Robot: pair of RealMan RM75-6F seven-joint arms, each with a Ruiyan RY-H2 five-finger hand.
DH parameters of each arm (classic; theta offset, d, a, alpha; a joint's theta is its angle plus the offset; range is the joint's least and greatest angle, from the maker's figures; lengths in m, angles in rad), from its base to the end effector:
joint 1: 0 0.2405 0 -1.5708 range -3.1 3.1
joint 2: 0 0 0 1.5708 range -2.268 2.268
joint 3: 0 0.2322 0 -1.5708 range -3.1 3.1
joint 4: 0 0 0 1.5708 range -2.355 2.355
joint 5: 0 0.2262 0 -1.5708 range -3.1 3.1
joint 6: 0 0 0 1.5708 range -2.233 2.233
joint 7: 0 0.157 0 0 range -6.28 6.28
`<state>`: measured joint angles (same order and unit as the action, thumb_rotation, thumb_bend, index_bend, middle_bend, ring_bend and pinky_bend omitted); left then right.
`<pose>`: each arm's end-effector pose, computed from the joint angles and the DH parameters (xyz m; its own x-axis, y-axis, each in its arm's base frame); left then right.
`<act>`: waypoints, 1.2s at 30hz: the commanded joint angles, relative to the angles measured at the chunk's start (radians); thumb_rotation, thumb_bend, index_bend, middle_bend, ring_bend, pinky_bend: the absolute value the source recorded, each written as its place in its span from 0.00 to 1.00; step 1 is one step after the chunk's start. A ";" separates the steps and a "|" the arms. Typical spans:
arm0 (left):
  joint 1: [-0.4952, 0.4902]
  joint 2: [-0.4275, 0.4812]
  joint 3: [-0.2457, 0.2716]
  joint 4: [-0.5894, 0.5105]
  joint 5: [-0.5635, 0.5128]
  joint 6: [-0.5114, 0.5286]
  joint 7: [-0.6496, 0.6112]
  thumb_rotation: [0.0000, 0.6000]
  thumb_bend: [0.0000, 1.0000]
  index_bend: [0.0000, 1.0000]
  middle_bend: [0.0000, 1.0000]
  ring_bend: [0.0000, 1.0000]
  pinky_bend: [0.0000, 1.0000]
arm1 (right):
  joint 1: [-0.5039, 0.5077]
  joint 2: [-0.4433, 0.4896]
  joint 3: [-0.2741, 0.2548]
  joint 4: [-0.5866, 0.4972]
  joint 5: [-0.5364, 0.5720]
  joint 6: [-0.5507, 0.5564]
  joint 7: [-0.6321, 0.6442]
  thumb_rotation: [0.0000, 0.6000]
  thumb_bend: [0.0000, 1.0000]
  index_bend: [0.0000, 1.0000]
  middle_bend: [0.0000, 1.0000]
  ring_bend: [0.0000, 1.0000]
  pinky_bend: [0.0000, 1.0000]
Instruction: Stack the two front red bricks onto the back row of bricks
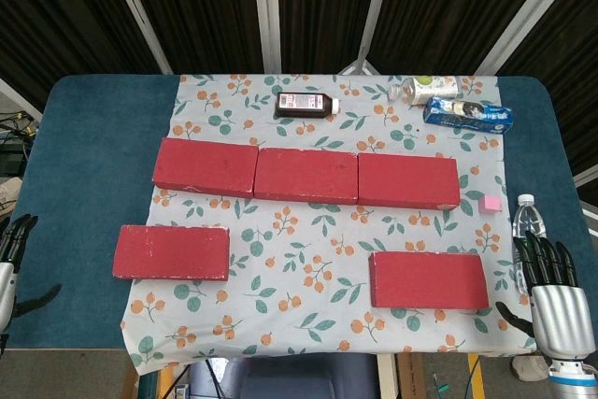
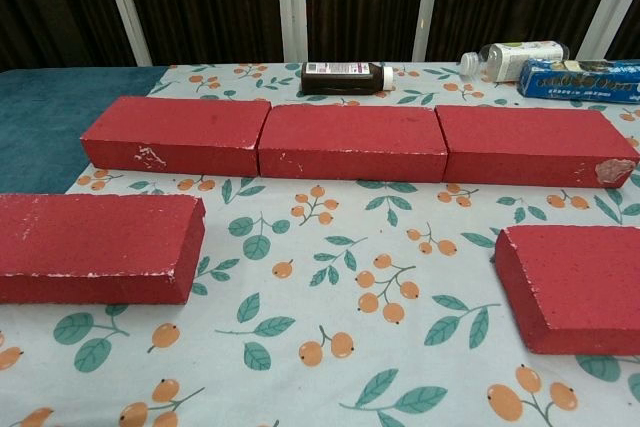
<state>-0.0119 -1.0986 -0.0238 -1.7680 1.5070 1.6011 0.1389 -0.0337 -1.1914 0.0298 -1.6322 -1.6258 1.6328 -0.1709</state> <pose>-0.2729 0.1650 0.1391 0.4027 -0.0497 0.9140 0.9148 0.0550 -0.4001 -0.2788 -0.1535 0.1226 0.4678 0.0841 0.8798 -0.8825 -0.0107 0.4702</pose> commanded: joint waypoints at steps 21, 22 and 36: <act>-0.002 -0.005 0.011 -0.018 0.025 -0.018 0.025 1.00 0.00 0.07 0.06 0.00 0.05 | 0.022 0.066 -0.056 -0.096 0.053 -0.145 0.084 1.00 0.07 0.00 0.00 0.00 0.00; -0.003 -0.004 0.011 -0.018 0.021 -0.022 0.023 1.00 0.00 0.07 0.06 0.00 0.05 | 0.025 0.075 -0.062 -0.103 0.057 -0.160 0.084 1.00 0.07 0.00 0.00 0.00 0.00; -0.013 -0.001 0.000 -0.015 -0.002 -0.046 0.015 1.00 0.00 0.07 0.06 0.00 0.05 | 0.129 0.175 -0.071 -0.292 0.197 -0.407 -0.118 1.00 0.03 0.00 0.00 0.00 0.00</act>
<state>-0.0245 -1.0999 -0.0241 -1.7837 1.5050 1.5554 0.1542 0.0618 -1.0381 -0.0487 -1.8751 -1.4740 1.2758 -0.2292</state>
